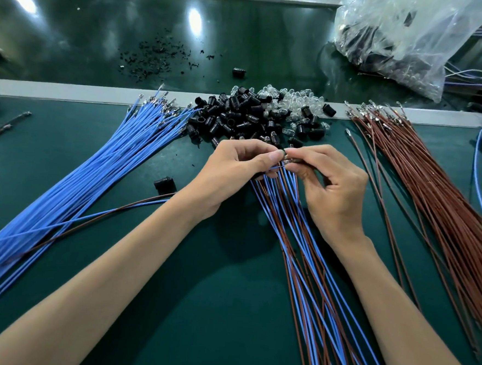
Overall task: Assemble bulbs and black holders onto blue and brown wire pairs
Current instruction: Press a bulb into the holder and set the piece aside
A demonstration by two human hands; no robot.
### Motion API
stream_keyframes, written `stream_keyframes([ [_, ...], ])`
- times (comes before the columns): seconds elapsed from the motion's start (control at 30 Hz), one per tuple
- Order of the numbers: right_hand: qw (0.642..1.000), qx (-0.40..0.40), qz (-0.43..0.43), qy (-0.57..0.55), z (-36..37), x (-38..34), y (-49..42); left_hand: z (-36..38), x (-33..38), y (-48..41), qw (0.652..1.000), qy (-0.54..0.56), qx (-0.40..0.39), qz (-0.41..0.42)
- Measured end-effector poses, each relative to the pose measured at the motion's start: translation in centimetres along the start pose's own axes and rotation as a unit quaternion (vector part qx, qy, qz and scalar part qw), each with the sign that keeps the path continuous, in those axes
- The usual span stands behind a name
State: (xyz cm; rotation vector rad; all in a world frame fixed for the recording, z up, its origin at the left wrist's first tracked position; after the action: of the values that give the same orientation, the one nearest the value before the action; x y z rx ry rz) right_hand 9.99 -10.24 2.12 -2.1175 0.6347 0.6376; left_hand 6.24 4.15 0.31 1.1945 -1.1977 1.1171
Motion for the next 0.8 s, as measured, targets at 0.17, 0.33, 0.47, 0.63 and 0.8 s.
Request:
stream_keyframes([
  [0.17, 1.0, -0.001, -0.014, 0.006, -0.1, 0.0, 0.1, 0.4, -0.1, 0.0, 1.0, 0.014, -0.019, -0.015],
  [0.33, 1.0, -0.008, -0.017, 0.001, 0.0, -0.1, 0.2, -0.1, -0.2, 0.0, 0.999, 0.005, -0.031, -0.033],
  [0.47, 1.0, -0.022, -0.013, 0.0, 0.4, -0.2, 0.3, -0.8, -0.1, 0.1, 0.998, -0.011, -0.04, -0.049],
  [0.63, 0.998, -0.053, -0.001, -0.02, 1.0, 0.0, 0.3, -1.4, 0.1, 0.2, 0.992, -0.053, -0.082, -0.073],
  [0.8, 0.995, -0.095, -0.031, -0.017, 1.7, 0.0, 0.2, -1.8, -0.3, 0.2, 0.985, -0.067, -0.103, -0.118],
])
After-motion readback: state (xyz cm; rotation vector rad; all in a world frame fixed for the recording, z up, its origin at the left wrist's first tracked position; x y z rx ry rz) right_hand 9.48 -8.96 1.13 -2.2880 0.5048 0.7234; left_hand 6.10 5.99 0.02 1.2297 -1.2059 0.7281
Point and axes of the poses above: each hand's wrist, its own y-axis away from the middle knuckle, its own z-axis out of the palm, x = y × z, the point moved 5 cm from there along -y, towards the middle knuckle, and after that the axes turned 13 degrees about -x, right-handed, at the moved point
